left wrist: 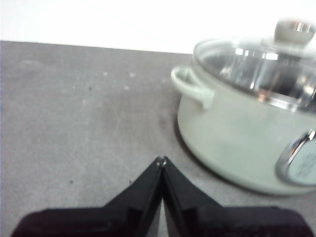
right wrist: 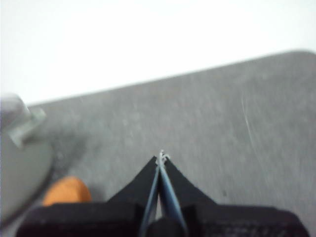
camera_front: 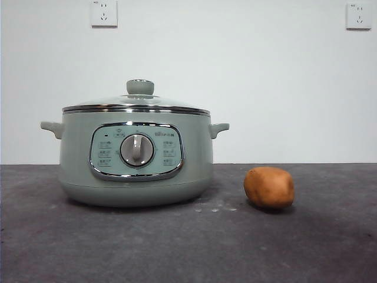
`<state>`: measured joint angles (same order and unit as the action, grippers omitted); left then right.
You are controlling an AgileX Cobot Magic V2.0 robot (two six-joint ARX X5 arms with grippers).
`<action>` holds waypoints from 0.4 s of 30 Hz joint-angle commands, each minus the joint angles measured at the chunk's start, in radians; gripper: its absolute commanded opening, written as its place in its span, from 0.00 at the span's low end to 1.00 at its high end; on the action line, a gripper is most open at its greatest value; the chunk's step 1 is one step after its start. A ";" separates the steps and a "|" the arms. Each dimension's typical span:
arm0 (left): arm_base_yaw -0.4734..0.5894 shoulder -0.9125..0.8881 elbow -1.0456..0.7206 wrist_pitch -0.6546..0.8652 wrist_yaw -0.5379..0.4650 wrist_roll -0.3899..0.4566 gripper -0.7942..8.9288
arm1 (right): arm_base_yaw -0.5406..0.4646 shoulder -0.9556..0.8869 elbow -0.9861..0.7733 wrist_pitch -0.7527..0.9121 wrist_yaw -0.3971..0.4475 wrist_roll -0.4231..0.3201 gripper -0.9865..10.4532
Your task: Pick up the potato,open the lid,put the potato in the pot,close the lid
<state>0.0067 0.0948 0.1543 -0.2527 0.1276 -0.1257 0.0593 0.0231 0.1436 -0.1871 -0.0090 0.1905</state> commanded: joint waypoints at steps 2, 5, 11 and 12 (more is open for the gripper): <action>0.003 0.035 0.086 -0.053 0.035 -0.032 0.08 | -0.001 0.047 0.095 -0.046 -0.034 0.027 0.08; 0.003 0.071 0.171 -0.108 0.077 -0.038 0.08 | -0.001 0.102 0.191 -0.108 -0.071 0.027 0.08; 0.003 0.156 0.354 -0.233 0.124 -0.035 0.08 | -0.001 0.255 0.431 -0.288 -0.148 -0.043 0.08; 0.003 0.173 0.388 -0.261 0.134 -0.029 0.08 | -0.001 0.285 0.474 -0.322 -0.169 -0.067 0.08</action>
<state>0.0067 0.2596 0.5224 -0.5007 0.2520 -0.1577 0.0593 0.2848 0.5789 -0.4873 -0.1608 0.1719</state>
